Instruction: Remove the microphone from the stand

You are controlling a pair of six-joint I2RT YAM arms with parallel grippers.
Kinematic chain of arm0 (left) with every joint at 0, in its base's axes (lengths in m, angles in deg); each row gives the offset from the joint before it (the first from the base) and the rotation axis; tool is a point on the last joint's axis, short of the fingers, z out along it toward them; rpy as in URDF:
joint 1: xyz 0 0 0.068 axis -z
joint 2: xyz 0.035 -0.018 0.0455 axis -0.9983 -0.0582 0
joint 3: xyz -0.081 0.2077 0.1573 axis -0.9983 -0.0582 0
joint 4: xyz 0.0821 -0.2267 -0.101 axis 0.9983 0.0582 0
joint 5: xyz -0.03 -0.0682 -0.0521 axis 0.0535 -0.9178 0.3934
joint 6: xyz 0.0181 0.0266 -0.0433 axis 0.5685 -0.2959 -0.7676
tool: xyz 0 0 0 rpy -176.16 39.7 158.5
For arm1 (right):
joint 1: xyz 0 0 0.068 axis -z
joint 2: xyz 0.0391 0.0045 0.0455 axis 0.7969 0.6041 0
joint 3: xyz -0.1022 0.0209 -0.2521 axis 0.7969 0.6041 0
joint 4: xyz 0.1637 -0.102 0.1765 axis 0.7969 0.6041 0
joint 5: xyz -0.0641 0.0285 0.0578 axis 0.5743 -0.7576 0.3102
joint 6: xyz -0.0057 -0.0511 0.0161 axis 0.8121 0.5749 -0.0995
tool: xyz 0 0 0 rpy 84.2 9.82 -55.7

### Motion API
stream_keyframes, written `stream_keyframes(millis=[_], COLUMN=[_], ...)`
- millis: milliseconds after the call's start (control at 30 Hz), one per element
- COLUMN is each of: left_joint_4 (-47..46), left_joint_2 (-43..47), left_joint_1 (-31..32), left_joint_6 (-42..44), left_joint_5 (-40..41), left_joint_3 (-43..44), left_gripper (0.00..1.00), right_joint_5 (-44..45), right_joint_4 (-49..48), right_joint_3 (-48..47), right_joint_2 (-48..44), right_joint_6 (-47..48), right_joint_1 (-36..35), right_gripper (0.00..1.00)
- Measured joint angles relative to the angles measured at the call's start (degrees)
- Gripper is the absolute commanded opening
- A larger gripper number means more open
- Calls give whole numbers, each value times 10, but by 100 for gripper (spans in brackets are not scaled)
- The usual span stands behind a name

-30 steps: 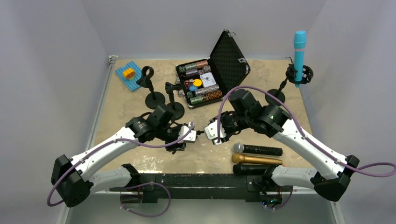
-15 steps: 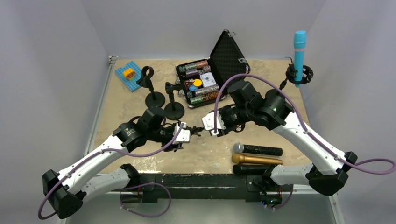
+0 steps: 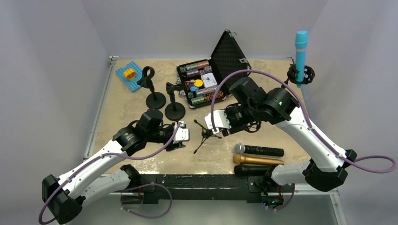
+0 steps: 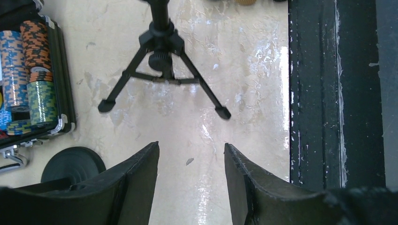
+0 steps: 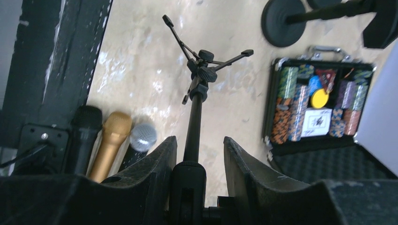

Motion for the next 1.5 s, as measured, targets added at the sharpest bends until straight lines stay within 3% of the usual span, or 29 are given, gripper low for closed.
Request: stream_keyframes(millis=[200, 367, 500, 600, 700, 933, 1233, 1500], left_joint_4=[-26, -48, -54, -55, -56, -55, -55, -45], left_joint_2=[17, 40, 57, 63, 62, 36, -39, -99], left_joint_1=[0, -7, -15, -25, -37, -42, -42, -41], left_joint_6=[-23, -43, -54, -59, -63, -61, -60, -62], left_joint_5=[-5, -11, -16, -20, -27, -40, -48, -56], left_joint_3=[-33, -51, -57, -57, -57, -37, 83, 221], left_gripper=[58, 59, 60, 60, 60, 63, 64, 71], right_joint_5=[48, 76, 83, 89, 85, 37, -25, -60], right_joint_4=[54, 84, 75, 51, 35, -2, -137, -266], right_joint_3=[-1, -35, -67, -70, -75, -111, -120, -76], right_joint_2=[7, 66, 112, 127, 153, 167, 79, 1], right_joint_6=[0, -7, -23, -40, -64, -136, -259, -419], right_joint_1=[0, 0, 3, 3, 5, 31, 80, 208], right_gripper=[0, 1, 49, 73, 88, 94, 99, 95])
